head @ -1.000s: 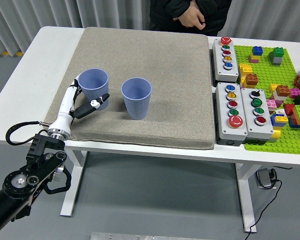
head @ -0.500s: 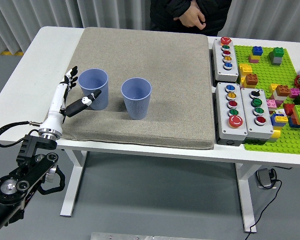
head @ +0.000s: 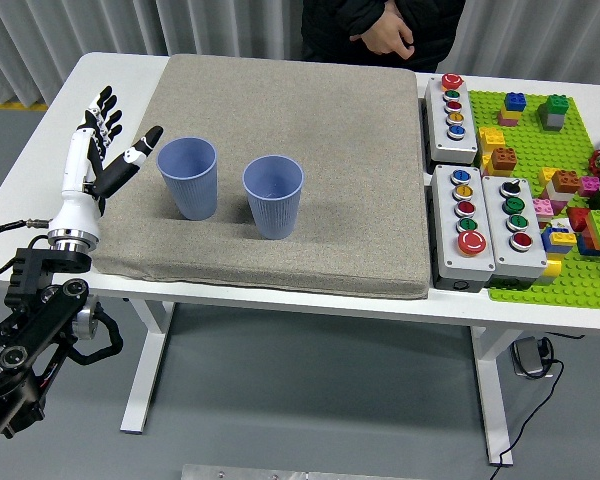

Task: Pick cup pour cup place

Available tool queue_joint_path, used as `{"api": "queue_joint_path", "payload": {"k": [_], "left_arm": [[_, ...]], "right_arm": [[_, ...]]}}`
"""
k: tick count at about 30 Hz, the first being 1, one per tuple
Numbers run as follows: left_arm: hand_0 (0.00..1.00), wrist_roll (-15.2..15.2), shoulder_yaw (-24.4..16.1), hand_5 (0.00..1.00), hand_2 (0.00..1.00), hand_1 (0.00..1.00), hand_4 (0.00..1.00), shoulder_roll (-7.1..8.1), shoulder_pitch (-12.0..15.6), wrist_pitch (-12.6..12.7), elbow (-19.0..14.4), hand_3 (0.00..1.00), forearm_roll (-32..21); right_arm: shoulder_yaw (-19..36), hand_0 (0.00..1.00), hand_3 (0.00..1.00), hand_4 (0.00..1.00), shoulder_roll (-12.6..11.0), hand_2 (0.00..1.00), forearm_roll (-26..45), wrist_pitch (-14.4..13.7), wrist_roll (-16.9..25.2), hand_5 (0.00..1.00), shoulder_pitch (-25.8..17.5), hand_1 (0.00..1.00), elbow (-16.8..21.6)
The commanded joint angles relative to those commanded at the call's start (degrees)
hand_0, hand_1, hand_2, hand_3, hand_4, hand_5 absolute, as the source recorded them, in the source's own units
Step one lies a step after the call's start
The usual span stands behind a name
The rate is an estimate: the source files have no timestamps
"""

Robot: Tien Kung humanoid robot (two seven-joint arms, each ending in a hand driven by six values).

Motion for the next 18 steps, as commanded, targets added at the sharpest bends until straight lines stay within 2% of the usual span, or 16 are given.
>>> {"api": "queue_joint_path", "payload": {"k": [2, 13, 14, 18], "left_arm": [[0.895, 0.1, 0.0, 0.998, 0.998, 0.930, 0.726, -0.03, -0.2, -0.1, -0.1, 0.963, -0.4], [0.892, 1.3, -0.5, 0.998, 0.998, 0.915, 0.721, -0.39, -3.0, -2.9, 2.0, 0.934, -3.8], [0.865, 1.3, -0.5, 0.998, 0.973, 0.872, 0.718, -0.45, -3.1, -3.1, 2.2, 0.903, -3.9], [0.865, 0.3, -0.9, 0.998, 0.973, 0.872, 0.718, -1.49, -3.2, -3.0, 3.1, 0.903, -4.8]], "right_arm": [[0.0, 0.701, 0.600, 0.050, 0.0, 0.633, 0.1, 0.0, 0.0, 0.393, 0.0, 0.692, 0.0], [-0.1, 0.701, 0.601, 0.051, -0.1, 0.633, 0.2, -0.1, 0.0, 0.393, 0.4, 0.692, 0.0], [-0.1, 0.701, 0.601, 0.051, -0.1, 0.633, 0.2, -0.1, 0.0, 0.393, 0.5, 0.692, 0.0], [-0.1, 0.701, 0.601, 0.051, -0.1, 0.633, 0.3, -0.1, 0.0, 0.393, 0.5, 0.692, 0.0]]}}
